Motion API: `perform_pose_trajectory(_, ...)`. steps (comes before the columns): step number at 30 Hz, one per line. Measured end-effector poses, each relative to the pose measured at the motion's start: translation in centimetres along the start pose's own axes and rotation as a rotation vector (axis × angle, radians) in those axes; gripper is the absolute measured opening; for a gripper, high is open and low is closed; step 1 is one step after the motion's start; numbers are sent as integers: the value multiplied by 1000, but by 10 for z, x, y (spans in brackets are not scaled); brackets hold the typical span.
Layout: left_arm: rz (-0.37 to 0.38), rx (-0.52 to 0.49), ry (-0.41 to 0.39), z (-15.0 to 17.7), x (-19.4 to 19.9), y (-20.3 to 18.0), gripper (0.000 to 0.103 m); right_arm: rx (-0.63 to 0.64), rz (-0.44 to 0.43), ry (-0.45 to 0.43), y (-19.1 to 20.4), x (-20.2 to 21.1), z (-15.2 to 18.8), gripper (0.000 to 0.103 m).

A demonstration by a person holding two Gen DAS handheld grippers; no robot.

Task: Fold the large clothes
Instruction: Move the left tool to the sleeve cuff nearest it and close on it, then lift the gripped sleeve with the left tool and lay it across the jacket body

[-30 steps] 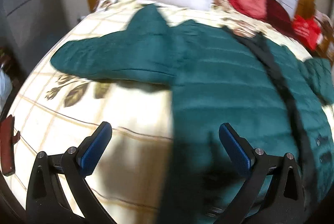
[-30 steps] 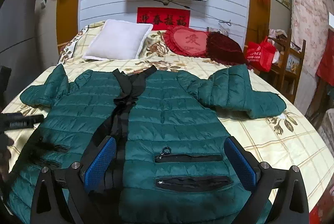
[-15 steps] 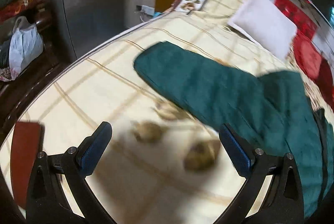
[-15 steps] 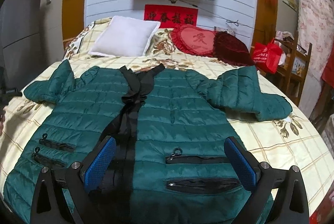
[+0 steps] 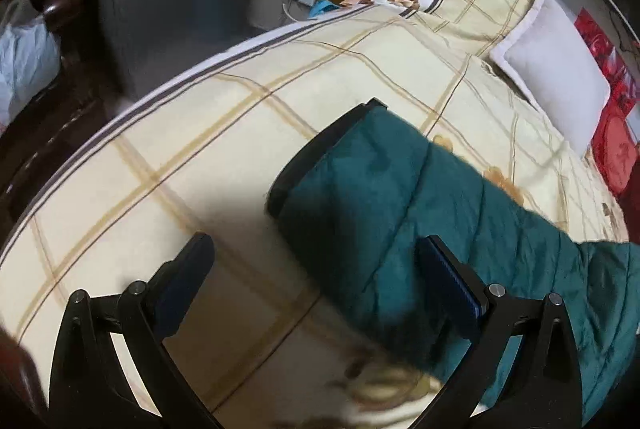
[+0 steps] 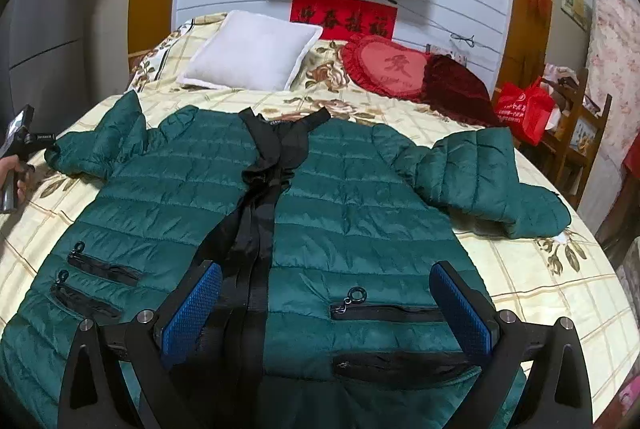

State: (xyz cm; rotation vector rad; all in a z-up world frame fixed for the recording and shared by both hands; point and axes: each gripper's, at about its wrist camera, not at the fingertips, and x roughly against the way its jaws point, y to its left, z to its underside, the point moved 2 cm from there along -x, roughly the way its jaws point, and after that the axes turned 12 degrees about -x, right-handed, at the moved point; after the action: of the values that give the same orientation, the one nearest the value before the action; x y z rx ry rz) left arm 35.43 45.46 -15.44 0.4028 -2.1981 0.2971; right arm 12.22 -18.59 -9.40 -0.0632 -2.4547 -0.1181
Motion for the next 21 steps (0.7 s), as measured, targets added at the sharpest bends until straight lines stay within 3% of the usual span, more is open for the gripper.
perform_pose_trajectory(4, 119, -34, -35, -10, -7, -16, 102, 22, 9, 7, 4, -5, 0, 103)
perform_pose_trajectory(6, 147, -61, -71, -10, -5, -26, 96, 25, 14, 10, 5, -7, 0, 103)
perform_pose_trajectory(7, 154, -63, -84, -10, -5, -28, 83, 23, 14, 11, 5, -7, 0, 103)
perform_pose_trajectory(8, 167, -52, -88, -10, -5, -27, 61, 22, 15, 12, 5, -8, 0, 103)
perform_pose_trajectory(10, 209, -12, -101, -10, -6, -23, 33, 24, 17, 14, 6, -10, 1, 103)
perform_pose_trajectory(11, 222, -8, -115, -10, -4, -22, 25, 27, 18, 16, 6, -10, 1, 103)
perform_pose_trajectory(19, 251, -2, -120, -8, -1, -20, 22, 18, 8, 23, 7, -9, 3, 103)
perform_pose_trajectory(20, 244, -2, -138, -8, 2, -21, 11, 19, 6, 23, 8, -9, 3, 103)
perform_pose_trajectory(21, 239, -4, -150, -8, 5, -21, 10, 22, 8, 23, 8, -10, 3, 103)
